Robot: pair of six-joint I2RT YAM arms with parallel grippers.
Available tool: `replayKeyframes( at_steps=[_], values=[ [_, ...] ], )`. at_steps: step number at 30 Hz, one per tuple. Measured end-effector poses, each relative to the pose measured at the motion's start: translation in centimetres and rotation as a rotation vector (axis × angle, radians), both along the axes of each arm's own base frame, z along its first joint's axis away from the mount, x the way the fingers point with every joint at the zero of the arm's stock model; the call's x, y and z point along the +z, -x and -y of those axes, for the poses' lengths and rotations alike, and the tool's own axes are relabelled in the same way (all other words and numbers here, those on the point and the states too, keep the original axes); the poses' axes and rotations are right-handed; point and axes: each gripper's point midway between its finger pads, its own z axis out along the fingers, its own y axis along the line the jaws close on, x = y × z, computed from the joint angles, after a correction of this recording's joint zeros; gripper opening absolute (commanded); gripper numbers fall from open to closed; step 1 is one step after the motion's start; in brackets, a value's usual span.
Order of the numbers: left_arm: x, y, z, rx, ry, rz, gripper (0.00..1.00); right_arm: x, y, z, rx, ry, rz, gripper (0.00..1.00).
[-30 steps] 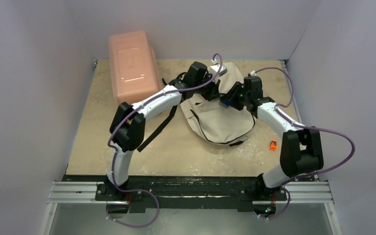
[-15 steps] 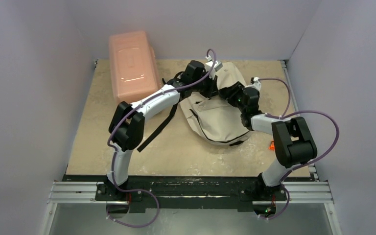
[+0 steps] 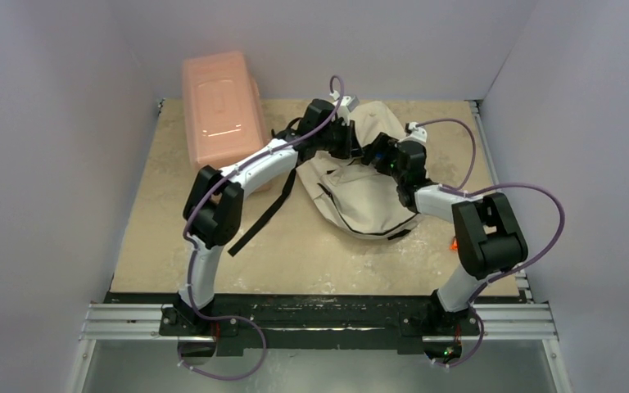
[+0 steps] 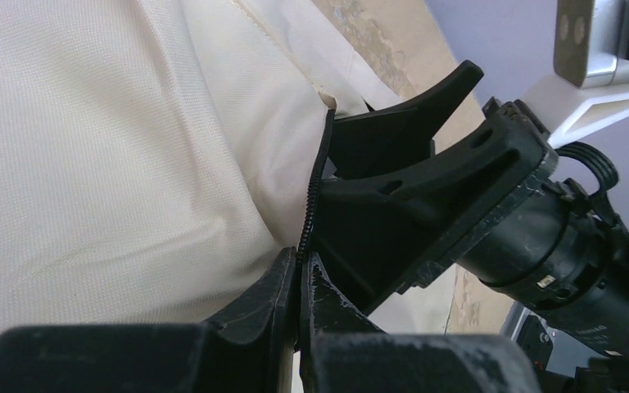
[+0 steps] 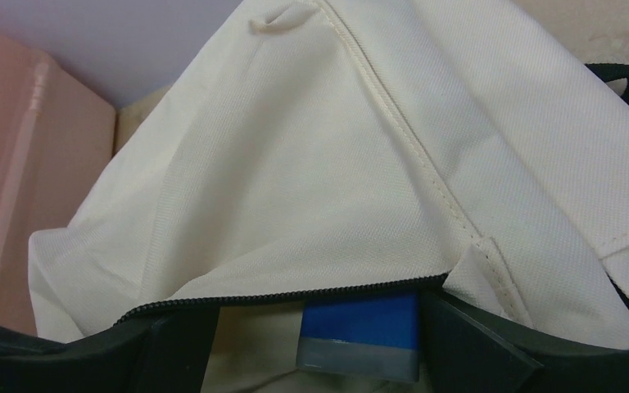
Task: Pack the student bag
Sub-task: Place the stationery in the student bag.
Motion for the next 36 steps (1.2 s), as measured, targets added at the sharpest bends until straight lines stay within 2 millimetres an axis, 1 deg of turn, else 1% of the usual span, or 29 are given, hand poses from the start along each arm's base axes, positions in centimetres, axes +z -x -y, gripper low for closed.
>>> replayKeyframes(
  at_steps=[3, 9, 10, 12, 16, 20, 24, 27, 29, 32, 33, 36],
  values=[
    [-0.4, -0.1, 0.0, 0.003, 0.002, -0.024, 0.0, 0.0, 0.7, 0.3, 0.012, 0.049, -0.063, 0.96],
    [-0.9, 0.2, -0.2, 0.003, -0.007, -0.053, 0.0, -0.8, 2.0, 0.7, 0.046, 0.115, -0.158, 0.95],
    [-1.0, 0.3, -0.2, 0.001, -0.008, -0.056, 0.0, -0.7, 2.2, 0.8, 0.053, 0.115, -0.164, 0.92],
    [-1.1, 0.3, -0.2, 0.001, -0.012, -0.061, 0.0, -0.6, 2.6, 1.1, 0.062, 0.111, -0.17, 0.82],
    [-1.1, 0.4, -0.2, -0.003, -0.012, -0.065, 0.0, -1.1, 3.8, 2.2, 0.073, 0.108, -0.178, 0.66],
    [-1.2, 0.5, -0.2, -0.006, -0.012, -0.069, 0.0, -0.9, 3.9, 1.7, 0.113, 0.107, -0.135, 0.49],
    [-1.1, 0.5, -0.1, -0.013, -0.007, -0.07, 0.0, 0.0, 3.3, 1.1, 0.138, 0.097, -0.077, 0.37],
    [-1.1, 0.5, -0.1, -0.015, -0.005, -0.07, 0.0, -0.3, 2.6, 0.7, 0.146, 0.086, -0.055, 0.3],
    [-1.0, 0.4, -0.1, -0.016, -0.002, -0.068, 0.0, -0.5, 1.9, 0.5, 0.147, 0.078, -0.037, 0.22],
    [-0.9, 0.4, -0.1, -0.016, 0.004, -0.069, 0.0, -0.6, 0.6, 0.6, 0.119, 0.069, -0.004, 0.15],
    [-0.9, 0.4, -0.1, -0.014, 0.007, -0.071, 0.0, -0.6, 0.2, 0.7, 0.104, 0.059, 0.009, 0.11],
    [-0.7, 0.3, 0.0, -0.005, 0.02, -0.079, 0.0, -0.2, -0.6, 0.8, 0.062, 0.015, 0.037, 0.05]
  ],
)
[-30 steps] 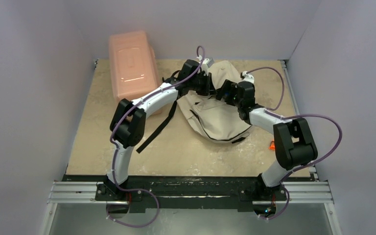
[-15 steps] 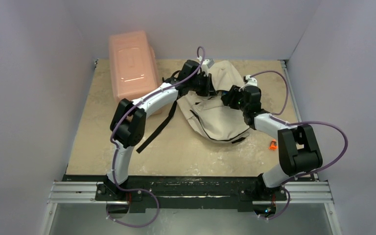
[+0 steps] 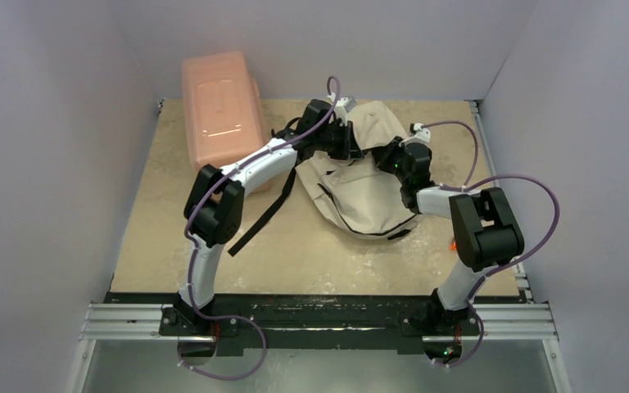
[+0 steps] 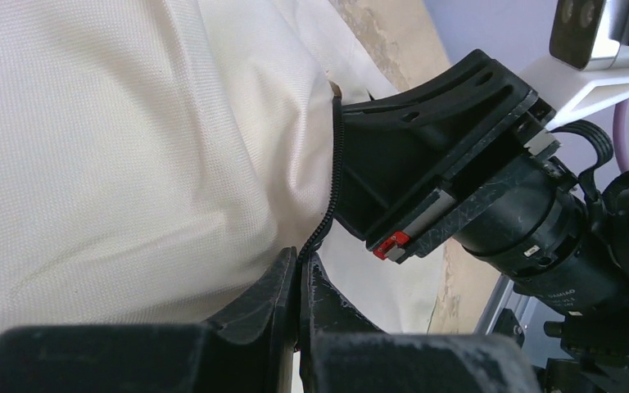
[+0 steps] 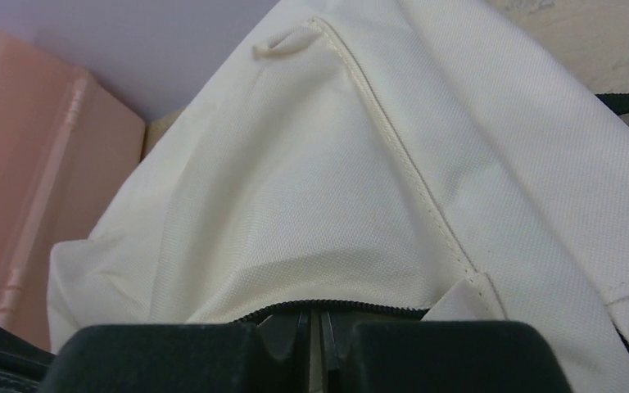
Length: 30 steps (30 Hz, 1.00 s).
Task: Pack the student bag
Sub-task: Place the stationery in the student bag.
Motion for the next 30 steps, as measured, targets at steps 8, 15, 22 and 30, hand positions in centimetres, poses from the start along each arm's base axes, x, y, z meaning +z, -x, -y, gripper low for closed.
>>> replayKeyframes(
  at_steps=[8, 15, 22, 30],
  values=[
    [-0.2, -0.4, -0.2, 0.045, 0.011, -0.029, 0.0, 0.9, -1.2, -0.8, -0.093, -0.221, -0.004, 0.0],
    [-0.9, -1.0, -0.7, 0.094, -0.021, -0.031, 0.0, 0.9, -1.1, -0.6, -0.166, -0.276, -0.072, 0.12],
    [-4.1, -0.9, -0.8, 0.119, -0.069, -0.122, 0.0, 1.0, 3.4, 1.7, -0.181, -0.122, -0.259, 0.5],
    [-4.0, -1.2, -1.1, 0.13, -0.058, -0.141, 0.0, 6.2, 12.0, 4.4, -0.129, 0.018, -0.317, 0.99]
  ],
)
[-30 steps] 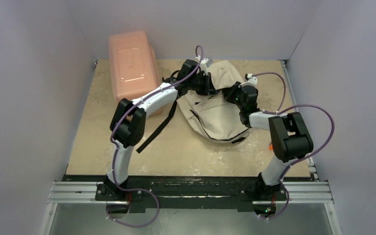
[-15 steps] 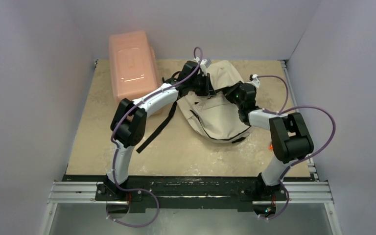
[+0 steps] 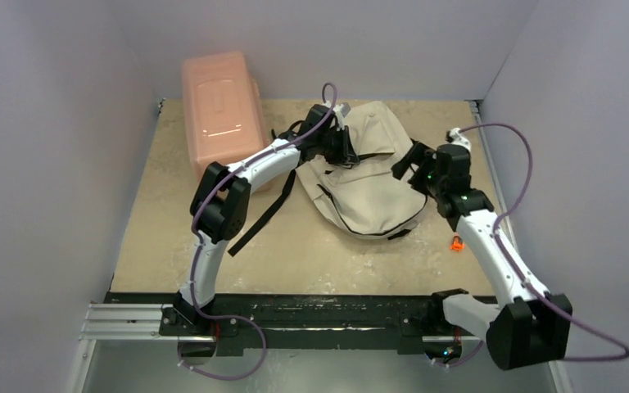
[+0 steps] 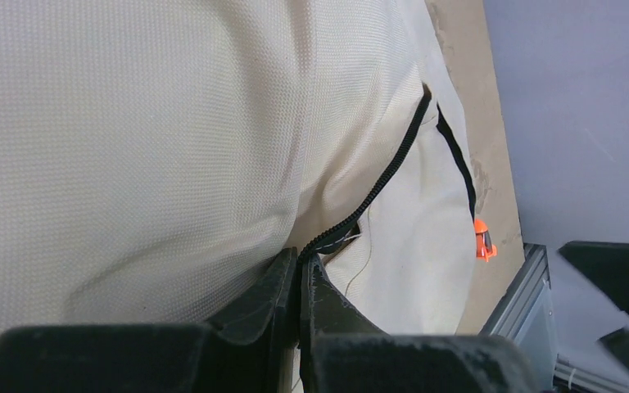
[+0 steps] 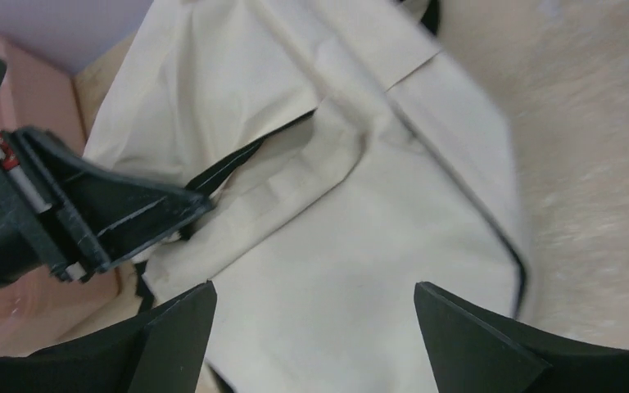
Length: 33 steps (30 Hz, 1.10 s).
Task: Pack the student bag
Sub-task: Pick up the stationery from the center of the board.
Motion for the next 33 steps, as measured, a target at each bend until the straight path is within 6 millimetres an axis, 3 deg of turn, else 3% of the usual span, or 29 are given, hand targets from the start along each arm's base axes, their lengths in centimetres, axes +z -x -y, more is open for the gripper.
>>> replayKeyframes(
  at_steps=[2, 5, 7, 9, 11, 12, 14, 17, 21, 25, 33],
  values=[
    [0.0, 0.0, 0.0, -0.002, 0.003, -0.003, 0.0, 1.2, 1.0, 2.8, -0.068, 0.02, 0.013, 0.99],
    [0.1, 0.1, 0.0, -0.005, 0.006, -0.011, 0.0, 1.0, 2.3, 11.5, -0.322, 0.025, -0.028, 0.99],
    [0.2, 0.2, 0.0, -0.004, 0.005, -0.015, 0.0, -0.8, 3.8, 17.1, -0.5, 0.008, -0.103, 0.99],
    [0.3, 0.2, -0.1, -0.005, -0.001, -0.021, 0.0, -4.4, 6.8, 22.3, -0.678, -0.055, -0.212, 0.99],
    [0.3, 0.2, -0.1, -0.007, -0.006, -0.025, 0.0, -8.3, 10.6, 24.8, -0.807, -0.138, -0.33, 0.99],
    [0.3, 0.2, -0.1, -0.007, -0.008, -0.028, 0.0, -10.3, 12.7, 25.3, -0.865, -0.178, -0.399, 0.99],
    [0.3, 0.2, -0.1, -0.009, -0.006, -0.03, 0.0, -12.8, 15.3, 24.1, -0.899, -0.236, -0.502, 0.99],
    [0.3, 0.2, -0.1, -0.008, 0.0, -0.037, 0.0, -13.7, 16.0, 22.9, -0.888, -0.258, -0.545, 0.99],
    [0.3, 0.2, -0.1, -0.004, 0.006, -0.047, 0.0, -14.3, 16.0, 22.9, -0.875, -0.259, -0.566, 0.99],
    [0.4, 0.3, -0.1, -0.002, 0.01, -0.052, 0.0, -15.5, 14.7, 21.6, -0.786, -0.232, -0.611, 0.99],
    [0.6, 0.2, 0.0, -0.002, 0.012, -0.051, 0.0, -15.0, 7.7, 17.7, -0.524, -0.155, -0.528, 0.87]
  ],
)
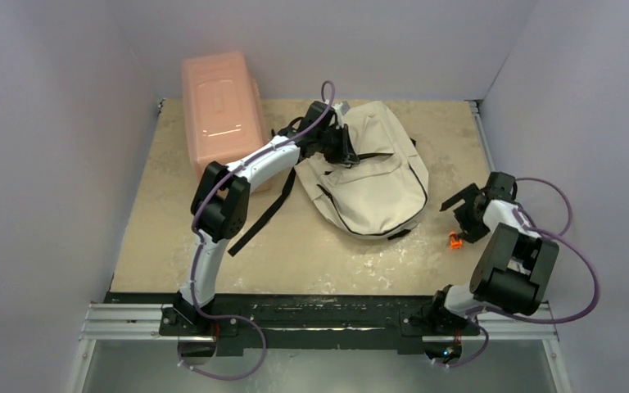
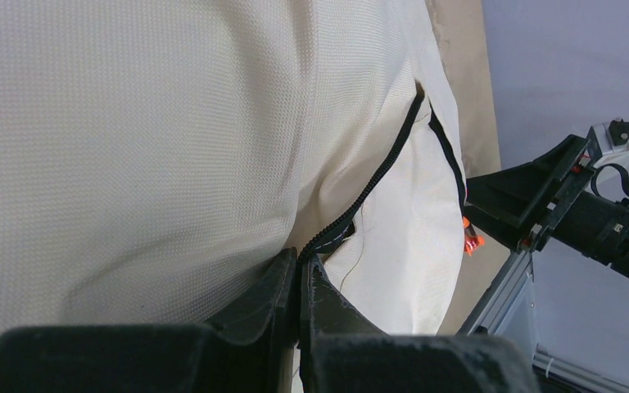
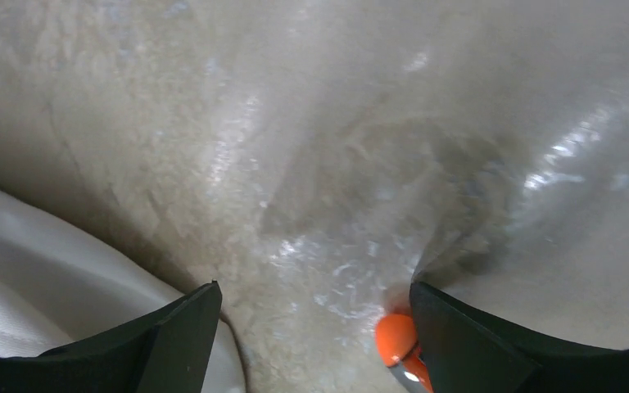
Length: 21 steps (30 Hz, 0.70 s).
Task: Pack the student bag
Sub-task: Pick up the stationery from the center of the board.
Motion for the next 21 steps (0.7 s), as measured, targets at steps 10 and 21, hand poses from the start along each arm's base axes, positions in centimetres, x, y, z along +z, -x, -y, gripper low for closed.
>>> replayKeyframes(
  at_steps=[10, 21],
  values=[
    [0.2, 0.1, 0.0, -0.002, -0.004, -0.003, 0.0, 1.8, -2.8, -0.8, 0.091, 0.086, 0.011, 0.89],
    [0.5, 0.2, 0.0, -0.008, 0.0, -0.006, 0.0, 1.7, 1.9, 1.4, -0.035, 0.134, -0.145, 0.99]
  ],
)
